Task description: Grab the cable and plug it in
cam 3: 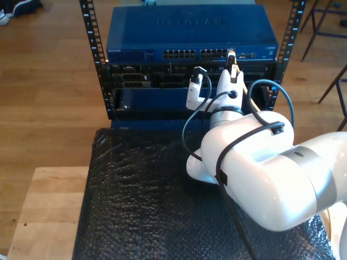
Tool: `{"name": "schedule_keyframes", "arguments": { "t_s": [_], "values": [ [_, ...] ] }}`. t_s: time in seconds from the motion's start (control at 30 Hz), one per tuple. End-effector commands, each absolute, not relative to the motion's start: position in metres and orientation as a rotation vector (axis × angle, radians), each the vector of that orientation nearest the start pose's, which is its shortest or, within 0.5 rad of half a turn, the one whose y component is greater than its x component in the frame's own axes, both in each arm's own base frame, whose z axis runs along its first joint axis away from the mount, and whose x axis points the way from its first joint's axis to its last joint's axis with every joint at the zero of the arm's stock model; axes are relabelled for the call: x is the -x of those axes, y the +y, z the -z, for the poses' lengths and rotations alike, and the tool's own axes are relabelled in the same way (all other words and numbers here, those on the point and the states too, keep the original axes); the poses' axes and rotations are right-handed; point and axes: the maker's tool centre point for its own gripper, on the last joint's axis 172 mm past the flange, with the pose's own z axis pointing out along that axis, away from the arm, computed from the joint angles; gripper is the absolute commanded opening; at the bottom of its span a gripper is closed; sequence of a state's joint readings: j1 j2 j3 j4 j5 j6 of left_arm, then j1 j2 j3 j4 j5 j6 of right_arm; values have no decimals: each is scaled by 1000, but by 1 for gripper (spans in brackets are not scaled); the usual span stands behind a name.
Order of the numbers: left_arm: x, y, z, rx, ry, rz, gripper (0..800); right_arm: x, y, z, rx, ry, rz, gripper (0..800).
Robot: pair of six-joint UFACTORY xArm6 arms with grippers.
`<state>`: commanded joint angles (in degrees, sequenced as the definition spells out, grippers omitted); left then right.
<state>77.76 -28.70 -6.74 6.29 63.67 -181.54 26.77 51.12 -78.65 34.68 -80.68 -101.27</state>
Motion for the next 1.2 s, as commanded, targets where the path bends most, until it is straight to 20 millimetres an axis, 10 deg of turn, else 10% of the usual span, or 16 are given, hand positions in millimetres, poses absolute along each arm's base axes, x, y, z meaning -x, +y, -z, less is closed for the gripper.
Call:
{"name": "schedule_keyframes", "arguments": {
  "t_s": [0.97,1.2],
  "values": [
    [-1,115,-36,2168,2817,433,800,-672,165,-276,-1126,897,-1273,0],
    [-1,115,-36,2168,2817,433,800,-671,166,-277,-1124,901,-1273,194]
  ]
}}
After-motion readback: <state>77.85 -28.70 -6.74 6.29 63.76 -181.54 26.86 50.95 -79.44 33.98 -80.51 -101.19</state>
